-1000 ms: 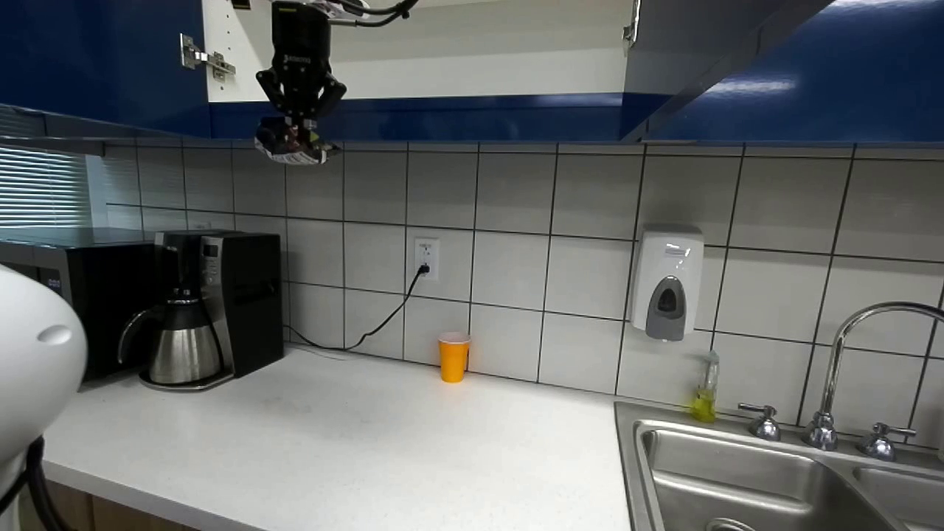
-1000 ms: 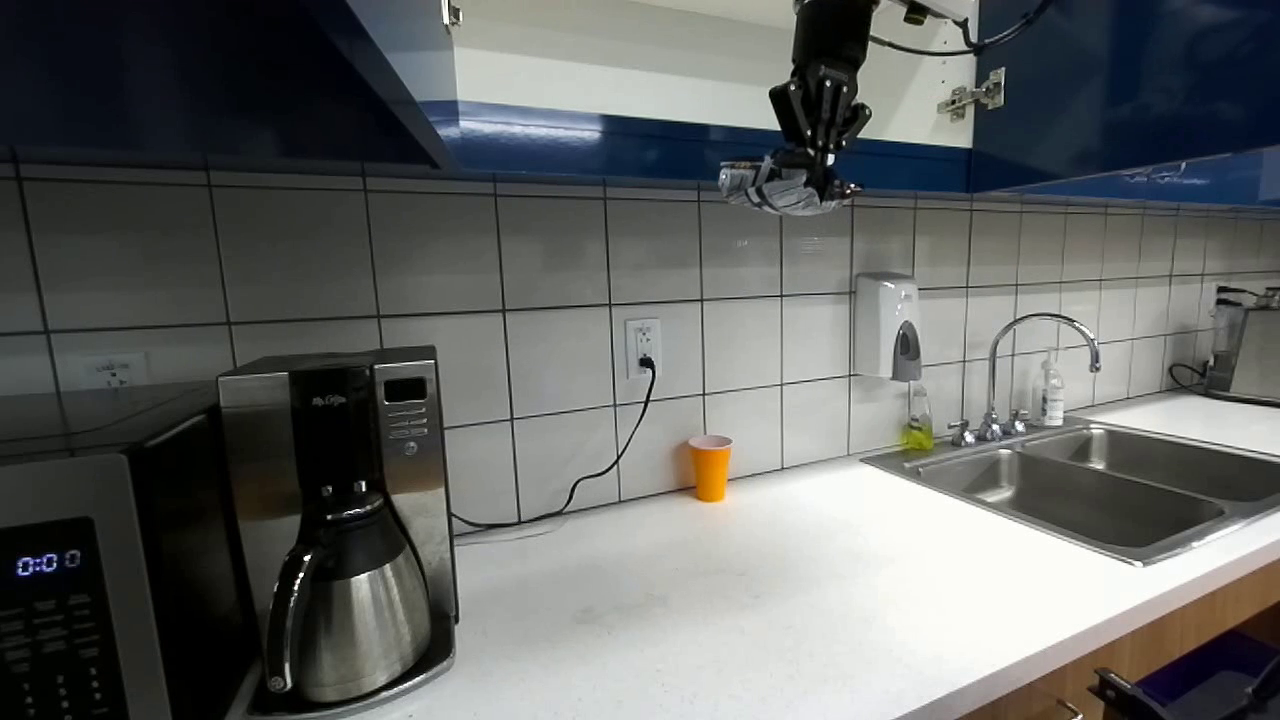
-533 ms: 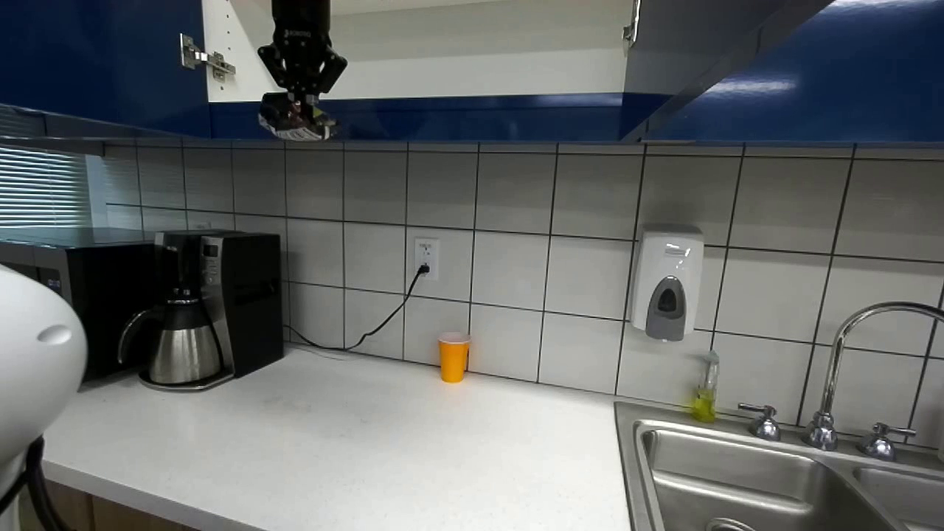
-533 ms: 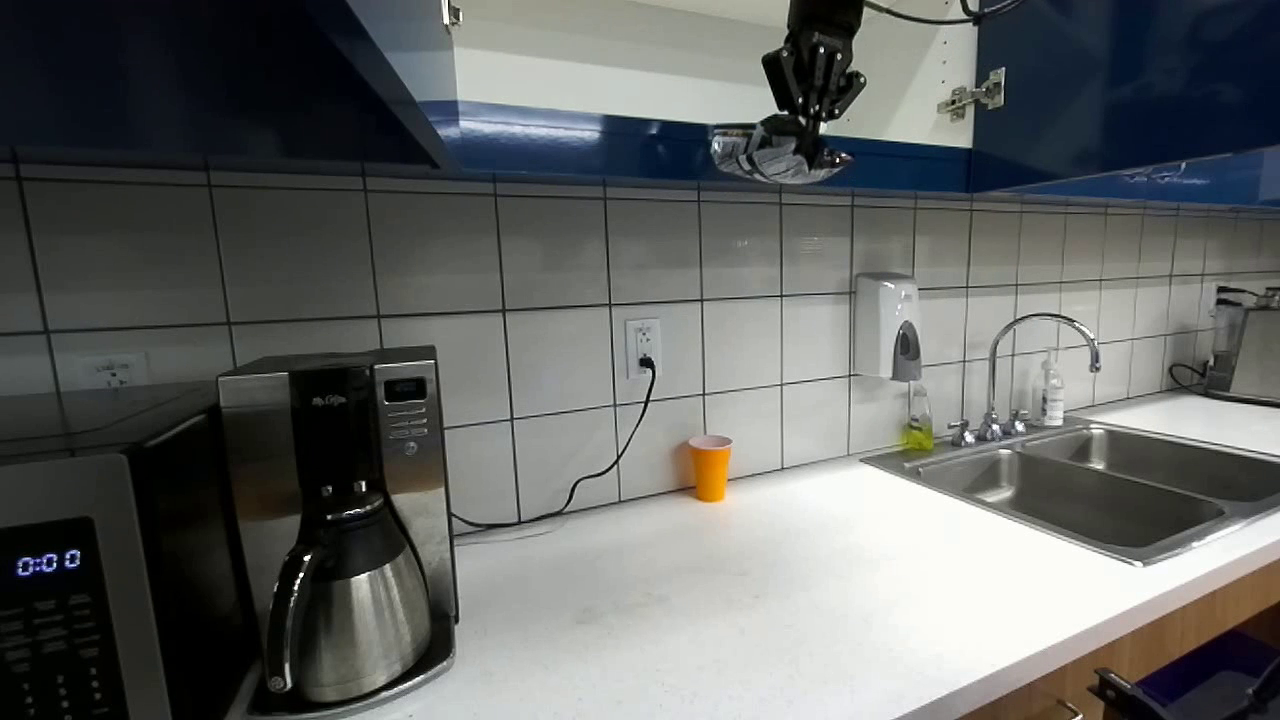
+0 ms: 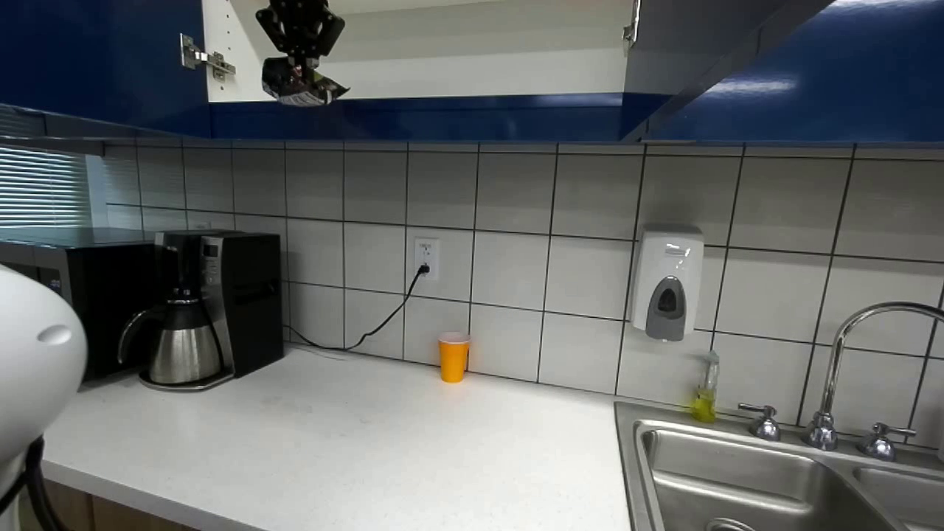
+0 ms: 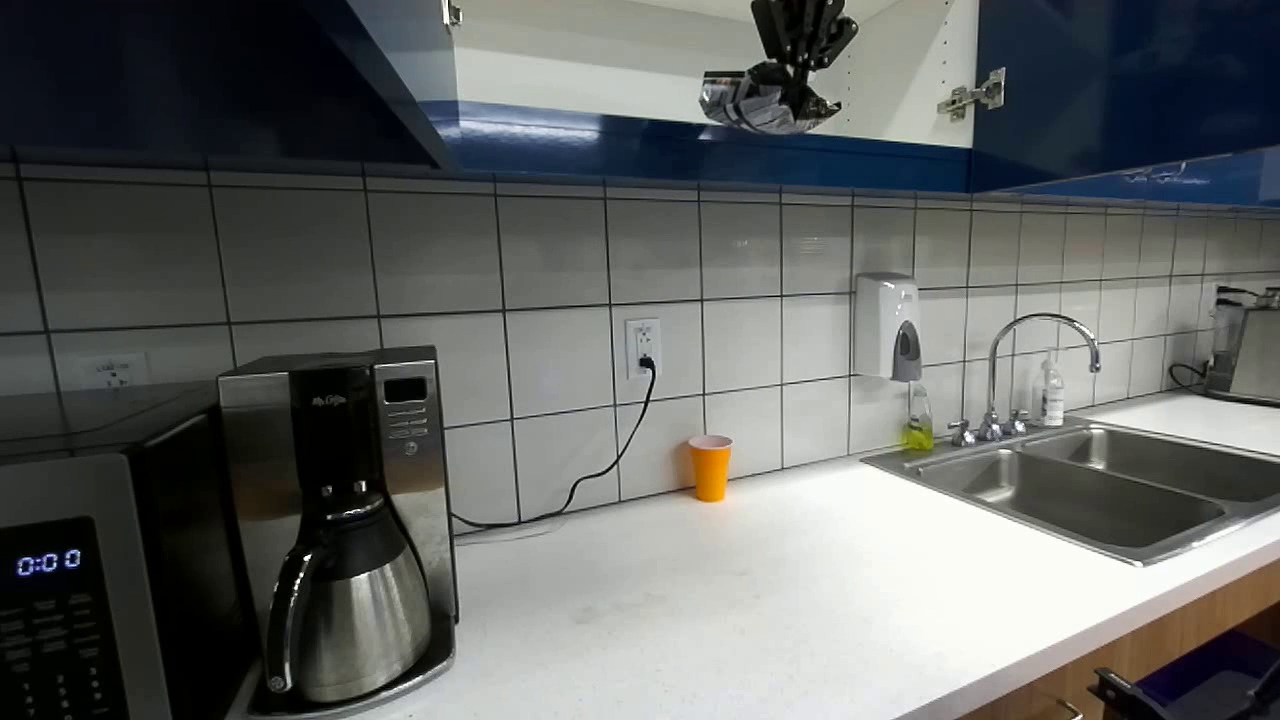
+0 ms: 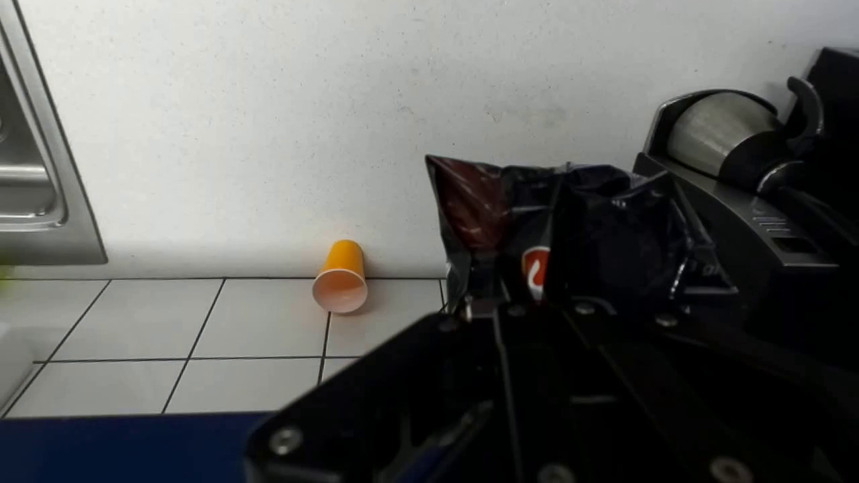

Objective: Put the black packet inside the cabinet

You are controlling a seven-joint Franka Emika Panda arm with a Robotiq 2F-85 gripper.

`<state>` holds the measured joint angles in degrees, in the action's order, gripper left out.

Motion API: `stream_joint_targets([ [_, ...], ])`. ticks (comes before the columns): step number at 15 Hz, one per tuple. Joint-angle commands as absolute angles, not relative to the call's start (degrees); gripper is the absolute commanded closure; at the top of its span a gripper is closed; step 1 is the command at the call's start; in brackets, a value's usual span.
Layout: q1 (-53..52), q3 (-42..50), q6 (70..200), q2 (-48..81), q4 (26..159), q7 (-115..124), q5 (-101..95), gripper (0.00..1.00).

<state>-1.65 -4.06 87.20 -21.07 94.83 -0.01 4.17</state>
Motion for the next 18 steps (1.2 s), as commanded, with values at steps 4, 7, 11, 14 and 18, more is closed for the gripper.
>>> stream_joint_targets([
  [4,-1.86,-4.93,86.26,-16.56,86.53,0.95,-0.01,0.99],
  [7,-1.83,-4.85,86.64,-14.97,84.21,0.86,-1.25,0.99],
  [11,-1.82,-4.55,87.25,-12.41,81.34,0.45,-2.29,0.99],
  [14,-1.84,-4.42,88.37,-10.37,79.43,-0.19,-3.32,0.99],
  [18,-2.0,-4.34,91.59,-8.44,77.7,-1.32,-4.9,0.99],
])
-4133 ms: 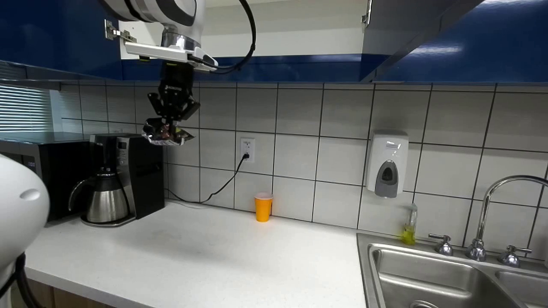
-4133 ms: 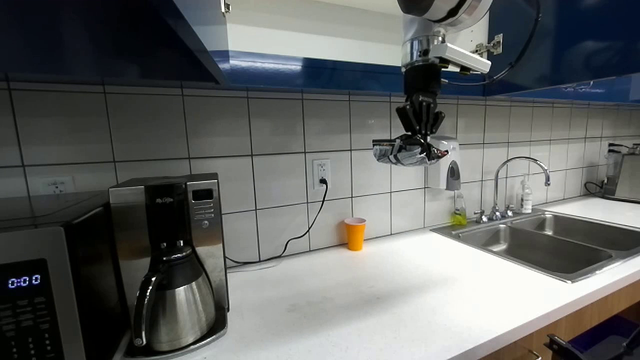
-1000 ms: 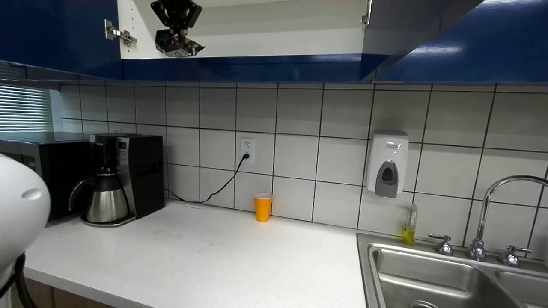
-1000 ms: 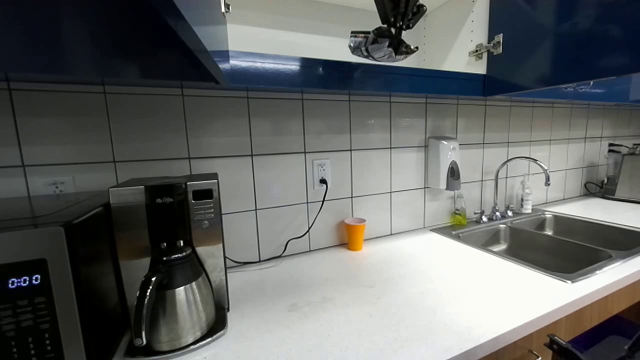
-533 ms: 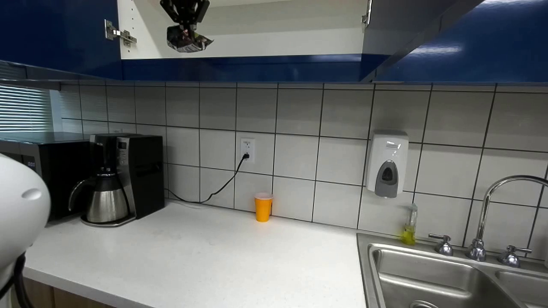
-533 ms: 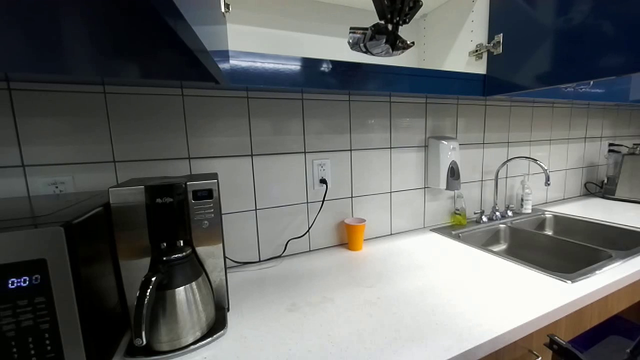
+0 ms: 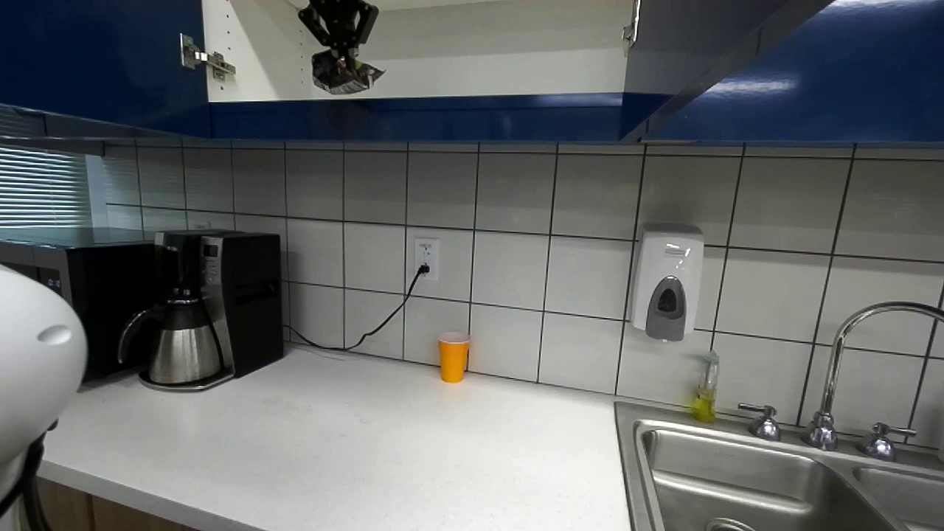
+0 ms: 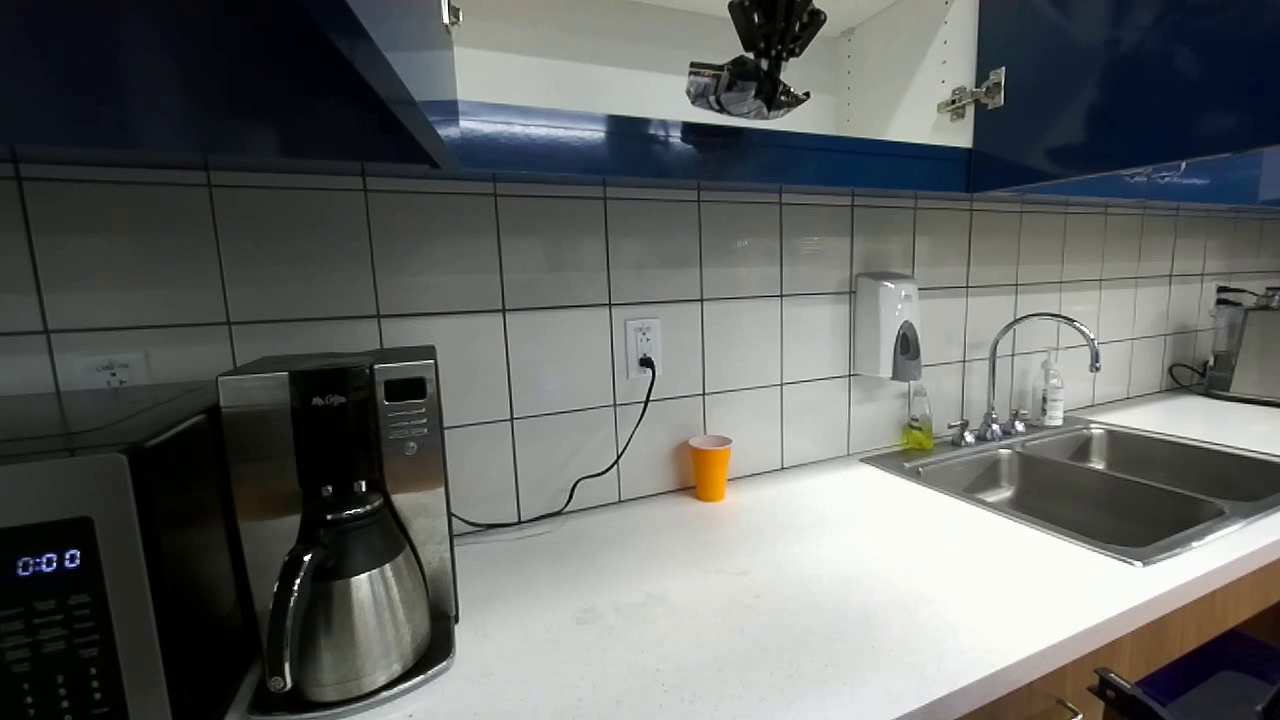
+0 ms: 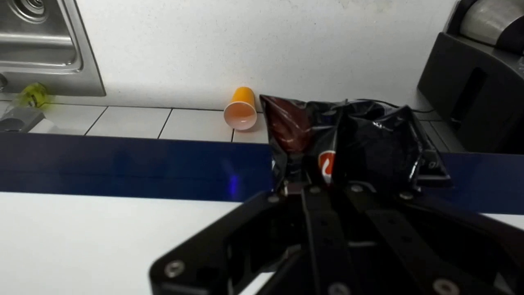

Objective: Put the black packet inside the cabinet

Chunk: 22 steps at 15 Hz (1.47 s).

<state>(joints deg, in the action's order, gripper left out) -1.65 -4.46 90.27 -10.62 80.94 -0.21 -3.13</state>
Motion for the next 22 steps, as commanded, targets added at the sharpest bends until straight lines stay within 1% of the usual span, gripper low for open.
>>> stream_joint_targets([
  [1,-2.0,-4.33,92.05,-7.93,77.16,-1.24,-5.15,0.99],
  [11,-1.45,-3.98,96.84,-4.32,73.19,-2.09,-4.85,0.99],
  [22,-1.14,-1.64,103.44,1.04,70.18,-2.67,-4.7,0.99],
])
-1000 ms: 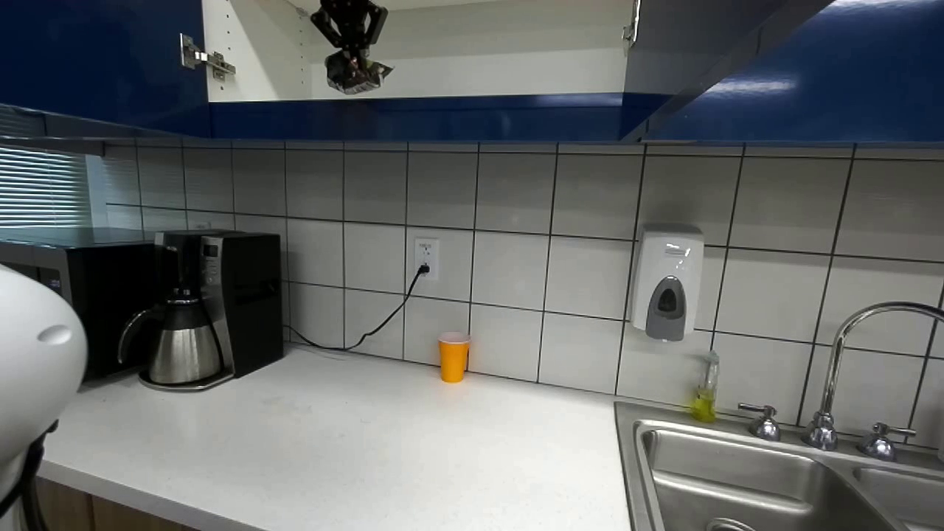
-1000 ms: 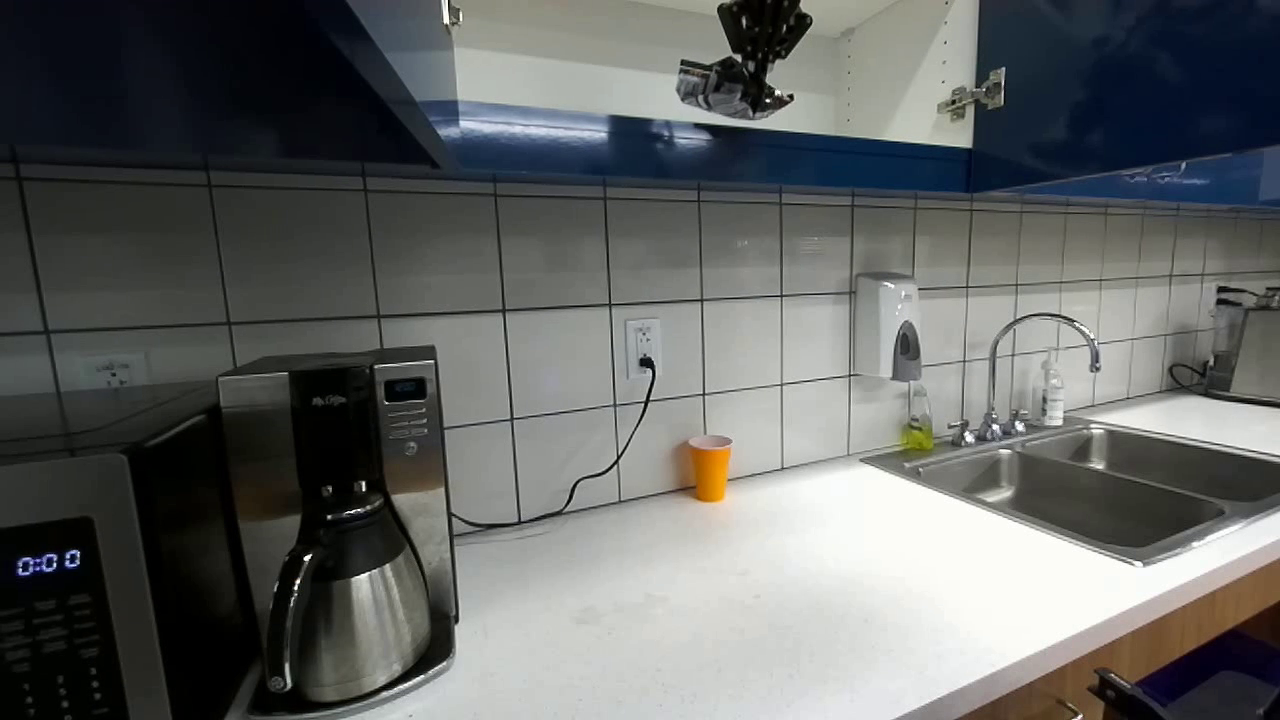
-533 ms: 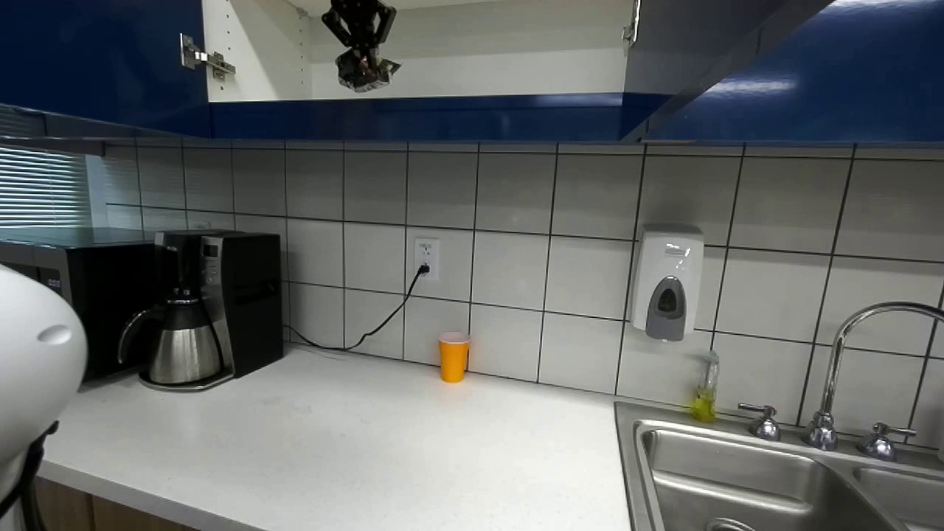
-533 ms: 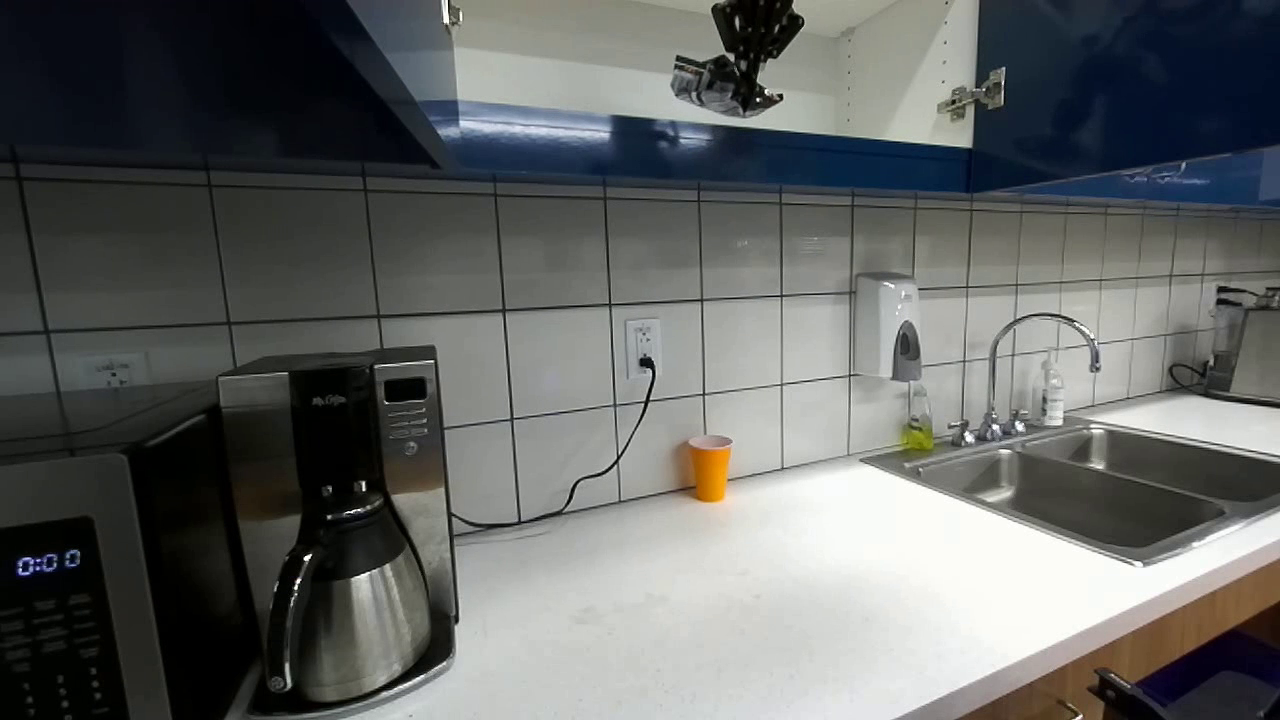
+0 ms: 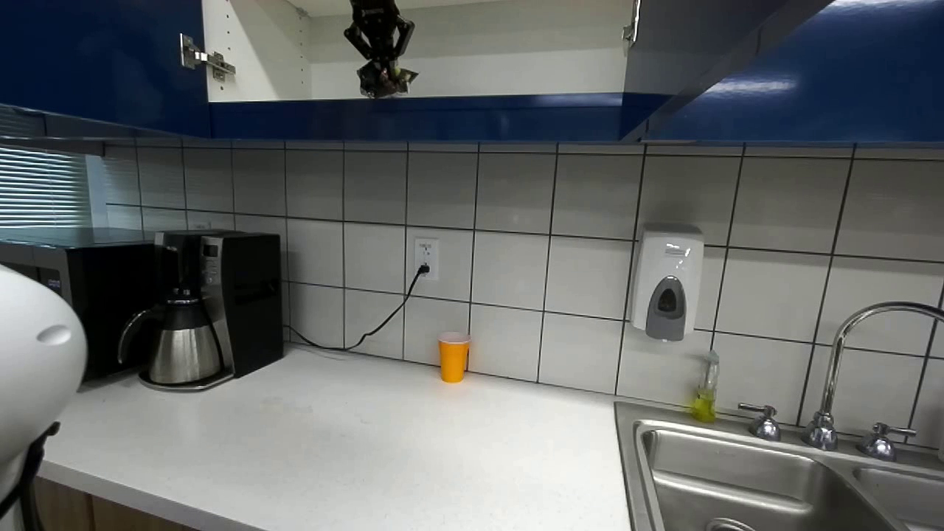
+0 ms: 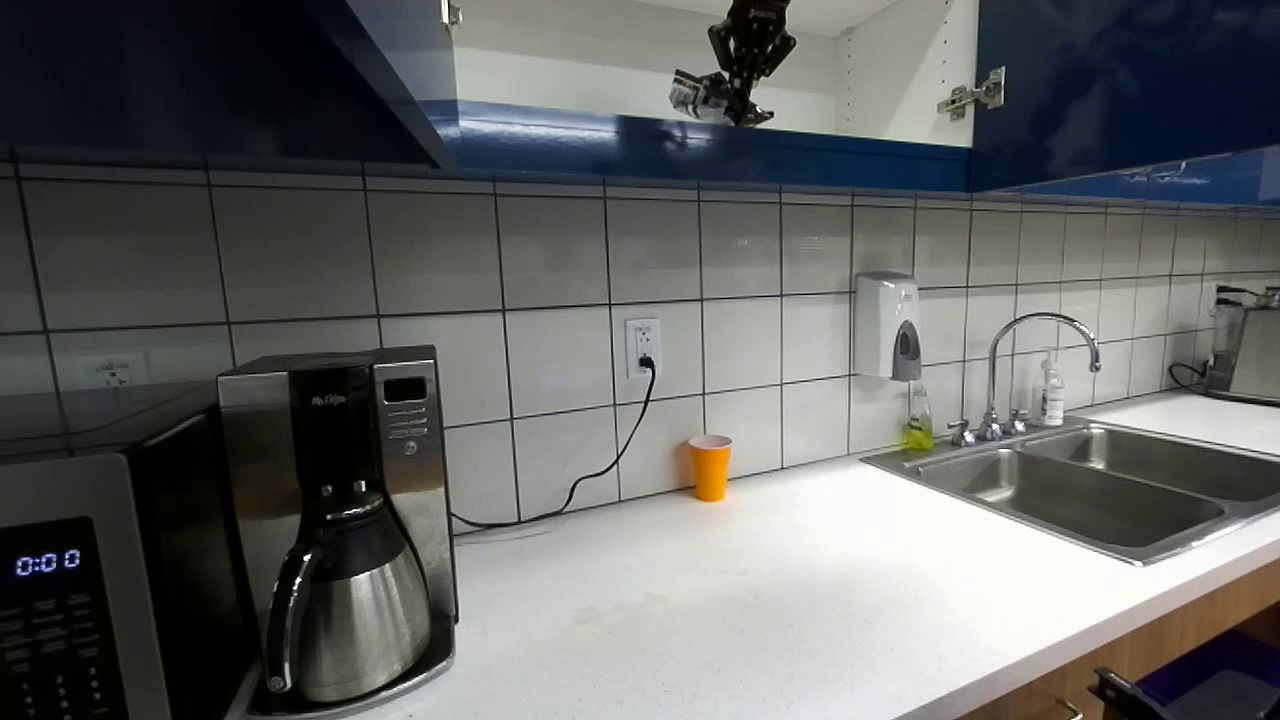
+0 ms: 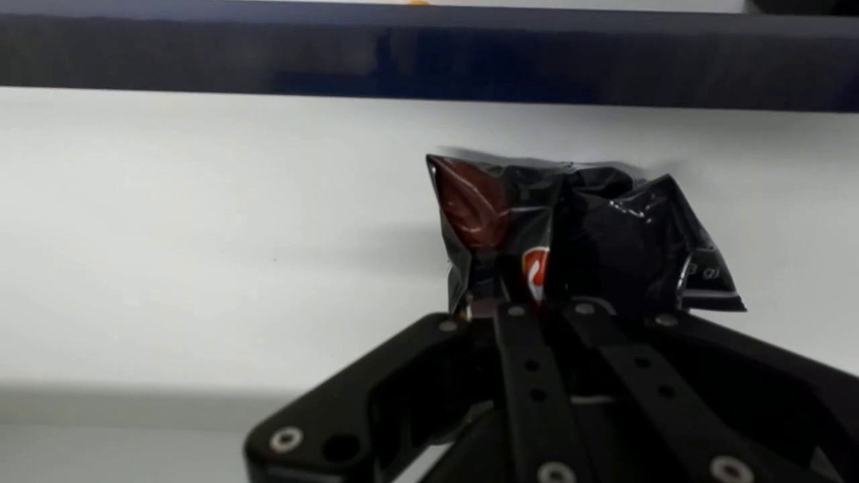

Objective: Put the black packet inside the cabinet

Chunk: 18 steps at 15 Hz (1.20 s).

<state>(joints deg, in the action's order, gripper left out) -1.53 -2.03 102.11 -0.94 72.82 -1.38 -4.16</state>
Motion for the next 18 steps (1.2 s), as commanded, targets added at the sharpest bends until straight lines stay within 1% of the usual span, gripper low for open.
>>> stream_joint_targets([
  [1,-1.17,-1.45,103.95,1.53,69.78,-2.68,-4.68,0.99],
  [12,-1.1,0.13,106.31,4.23,68.6,-2.45,-3.85,0.99],
  [13,-1.1,0.21,106.24,4.24,68.64,-2.67,-3.74,0.7],
  [14,-1.11,0.27,106.33,4.14,68.8,-2.71,-3.79,0.69],
  [15,-1.13,0.34,106.22,4.2,68.76,-2.7,-3.87,0.63],
  [17,-1.15,0.52,106.34,4.25,68.85,-2.7,-3.97,0.46],
  [18,-1.17,0.62,106.25,4.29,68.82,-2.72,-3.94,0.4],
])
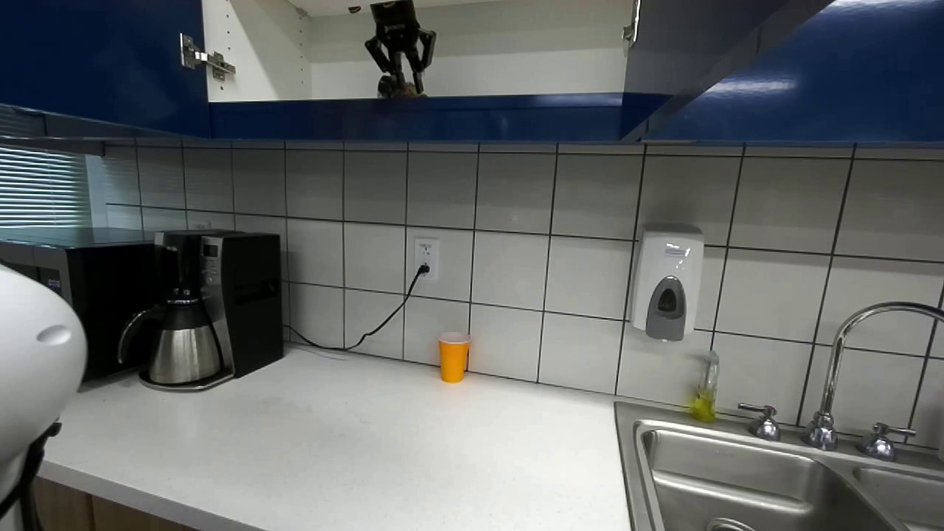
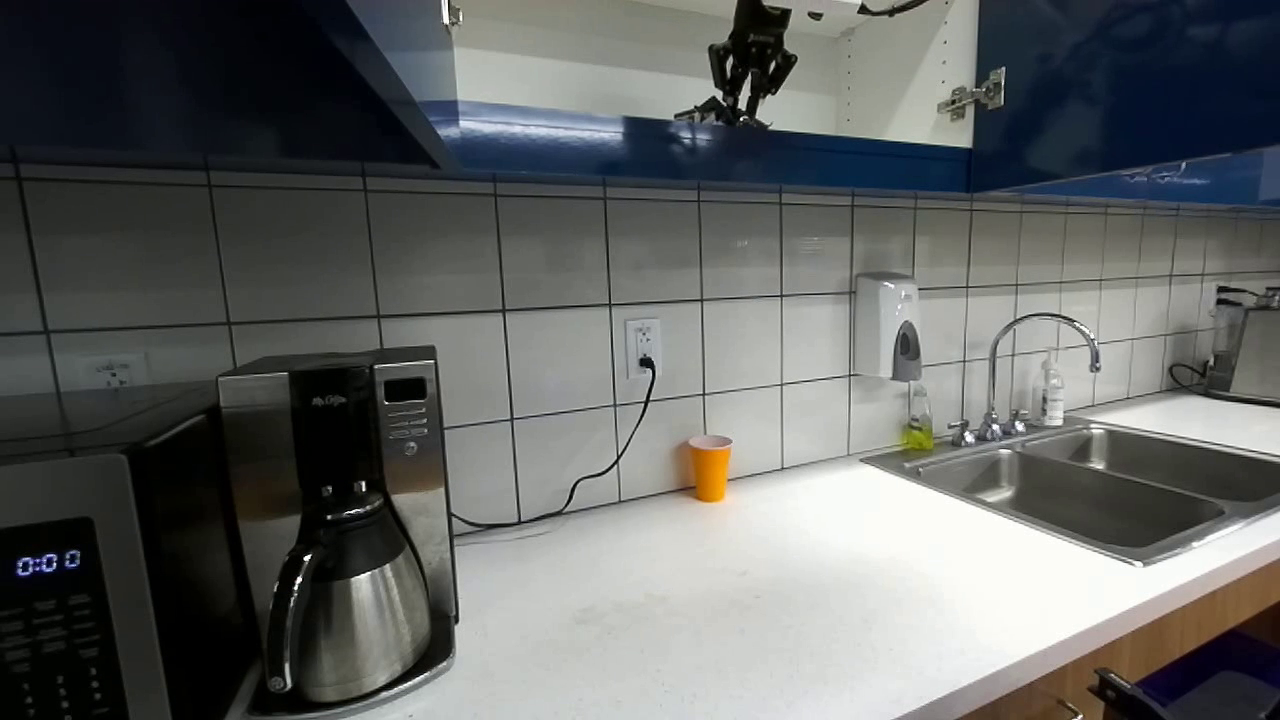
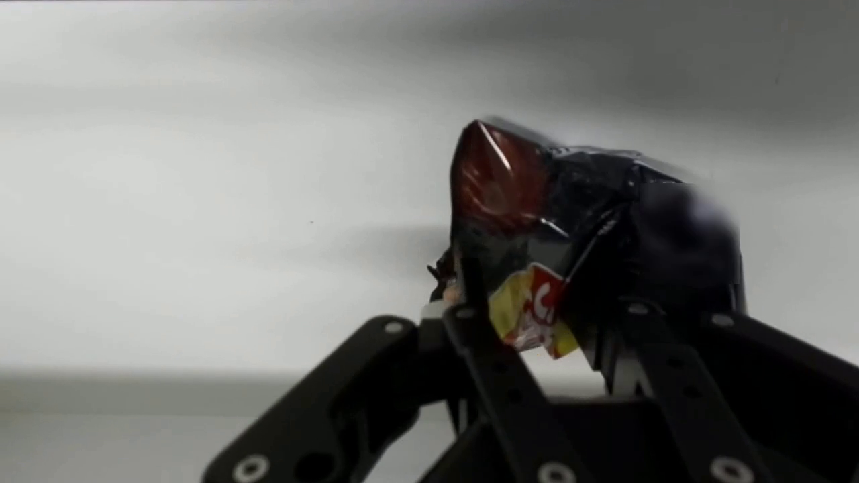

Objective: Put the black packet inside the cabinet

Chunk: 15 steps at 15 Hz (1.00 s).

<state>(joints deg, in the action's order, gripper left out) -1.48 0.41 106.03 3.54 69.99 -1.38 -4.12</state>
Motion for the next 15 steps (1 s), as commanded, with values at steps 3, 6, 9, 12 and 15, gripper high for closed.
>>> stream_joint_targets([
  [3,-1.25,0.87,106.37,4.19,68.95,-2.66,-4.12,0.18],
  [6,-1.3,0.91,106.65,3.89,69.22,-2.47,-4.51,0.0],
  [9,-1.3,0.96,106.73,3.84,69.29,-2.4,-4.69,0.0],
  [12,-1.29,1.08,106.96,3.7,69.43,-2.39,-4.79,0.0],
  [15,-1.39,1.13,107.25,3.35,69.72,-2.38,-4.94,0.0],
])
